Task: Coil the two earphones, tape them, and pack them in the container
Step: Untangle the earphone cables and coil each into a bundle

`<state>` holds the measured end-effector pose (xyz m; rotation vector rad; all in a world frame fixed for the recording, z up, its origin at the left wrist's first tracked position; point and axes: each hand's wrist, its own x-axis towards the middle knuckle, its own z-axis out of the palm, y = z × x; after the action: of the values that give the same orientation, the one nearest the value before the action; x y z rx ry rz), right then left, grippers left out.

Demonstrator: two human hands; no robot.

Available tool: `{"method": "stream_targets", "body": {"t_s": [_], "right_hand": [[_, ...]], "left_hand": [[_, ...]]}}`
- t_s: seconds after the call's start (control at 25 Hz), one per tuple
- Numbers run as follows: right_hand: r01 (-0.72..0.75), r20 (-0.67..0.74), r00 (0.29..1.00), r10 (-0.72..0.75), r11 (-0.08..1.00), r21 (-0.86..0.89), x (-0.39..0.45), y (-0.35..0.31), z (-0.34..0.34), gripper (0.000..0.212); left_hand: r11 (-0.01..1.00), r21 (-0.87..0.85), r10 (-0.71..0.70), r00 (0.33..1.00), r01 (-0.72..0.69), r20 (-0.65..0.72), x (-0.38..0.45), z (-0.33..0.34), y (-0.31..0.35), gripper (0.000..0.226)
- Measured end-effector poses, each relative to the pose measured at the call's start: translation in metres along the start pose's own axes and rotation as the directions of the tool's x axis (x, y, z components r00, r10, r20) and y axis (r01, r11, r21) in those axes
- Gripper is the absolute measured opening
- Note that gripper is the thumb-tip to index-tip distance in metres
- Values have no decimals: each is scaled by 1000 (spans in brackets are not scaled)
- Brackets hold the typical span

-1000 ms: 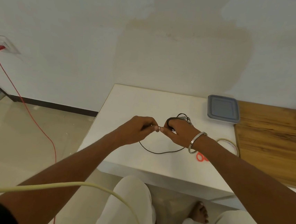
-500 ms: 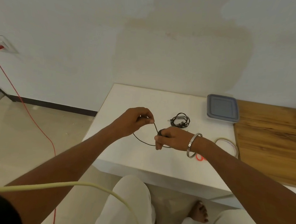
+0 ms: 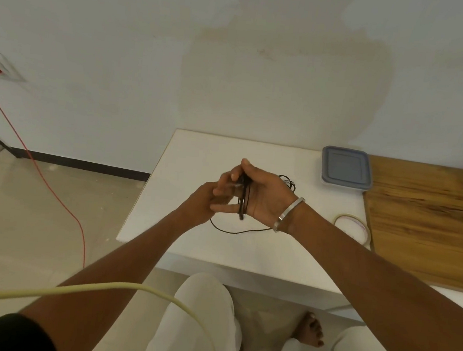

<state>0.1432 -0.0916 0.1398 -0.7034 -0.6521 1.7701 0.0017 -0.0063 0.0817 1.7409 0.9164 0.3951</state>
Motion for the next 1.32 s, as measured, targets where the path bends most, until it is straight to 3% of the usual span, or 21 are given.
{"method": "stream_targets", "body": {"t_s": [0.12, 0.24, 0.52, 0.72, 0.84, 1.12, 1.32], "right_hand": [[109, -99, 990, -101, 991, 77, 4, -2, 6, 38], [190, -202, 963, -178, 981, 43, 8, -4, 4, 37], [195, -399, 840, -368, 890, -411, 10, -5, -12, 37], [75, -292, 824, -485, 605, -793, 4, 0, -29, 30], [-40, -176, 857, -484, 278, -960, -3, 4, -45, 27], [-189, -130, 952, -277, -199, -962, -13, 10, -71, 35], [-172, -108, 971, -214, -310, -935, -16, 14, -80, 36]], "left_hand": [[1000, 19, 6, 996, -8, 84, -4, 15, -5, 35], [979, 173, 75, 980, -108, 186, -12, 23, -7, 39], [964, 208, 103, 954, -166, 282, -15, 17, 5, 23], [940, 280, 117, 957, -192, 265, -16, 7, 5, 22], [931, 309, 128, 966, -194, 223, -15, -1, 8, 21], [934, 300, 156, 977, -194, 145, -11, -20, 13, 29], [932, 309, 161, 979, -192, 123, -8, -29, 15, 24]]}}
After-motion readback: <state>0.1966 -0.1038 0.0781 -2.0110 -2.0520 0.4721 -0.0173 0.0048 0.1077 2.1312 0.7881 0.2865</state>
